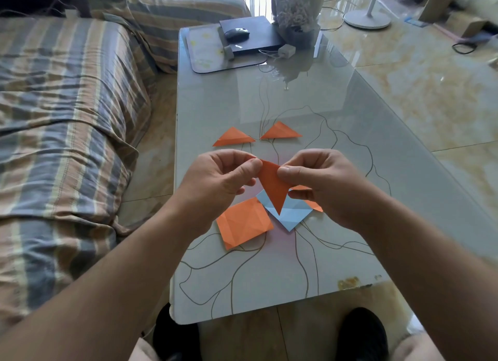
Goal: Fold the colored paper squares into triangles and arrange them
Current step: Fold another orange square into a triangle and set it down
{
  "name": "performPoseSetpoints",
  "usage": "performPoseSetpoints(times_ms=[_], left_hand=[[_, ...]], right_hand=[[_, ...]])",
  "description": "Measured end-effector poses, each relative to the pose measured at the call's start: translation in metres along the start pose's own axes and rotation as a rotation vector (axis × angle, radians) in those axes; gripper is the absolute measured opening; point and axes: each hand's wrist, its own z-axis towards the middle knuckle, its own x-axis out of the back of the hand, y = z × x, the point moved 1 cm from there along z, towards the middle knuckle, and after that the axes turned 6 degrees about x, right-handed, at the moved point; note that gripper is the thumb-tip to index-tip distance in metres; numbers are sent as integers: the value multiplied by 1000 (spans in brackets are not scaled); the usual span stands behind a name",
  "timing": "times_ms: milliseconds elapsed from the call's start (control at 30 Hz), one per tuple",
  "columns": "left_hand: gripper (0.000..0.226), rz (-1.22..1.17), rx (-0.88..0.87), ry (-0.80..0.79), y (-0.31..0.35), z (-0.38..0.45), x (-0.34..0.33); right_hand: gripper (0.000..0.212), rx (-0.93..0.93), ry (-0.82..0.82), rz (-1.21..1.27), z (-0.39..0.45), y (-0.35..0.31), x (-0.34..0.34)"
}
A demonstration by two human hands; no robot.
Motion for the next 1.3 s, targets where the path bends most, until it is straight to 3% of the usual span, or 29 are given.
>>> performPoseSetpoints(times_ms=[167, 300, 467, 667, 800, 933, 1133, 1300], left_hand=[[10, 86, -40, -10, -3, 2, 2], [5, 366, -115, -28, -8, 3, 1], [13, 429, -162, -49, -7, -2, -6], [39, 476, -147, -116, -1, -7, -7], [38, 447, -148, -105, -4, -5, -7], [15, 256, -107, -128, -10, -4, -10], [23, 102, -61, -103, -11, -2, -11], [24, 116, -46, -133, -12, 0, -8]], right_hand=[[10, -79, -55, -85, 0, 0, 1], [6, -46, -25, -135, -1, 1, 0], [9, -3, -61, -214, -1, -1, -5], [11, -34, -102, -198, 0, 2, -4], [11, 48, -81, -195, 1, 4, -6], [16, 119, -35, -106, 3, 6, -5], [14, 121, 26, -68, 4, 9, -6], [12, 78, 26, -89, 2, 11, -12]])
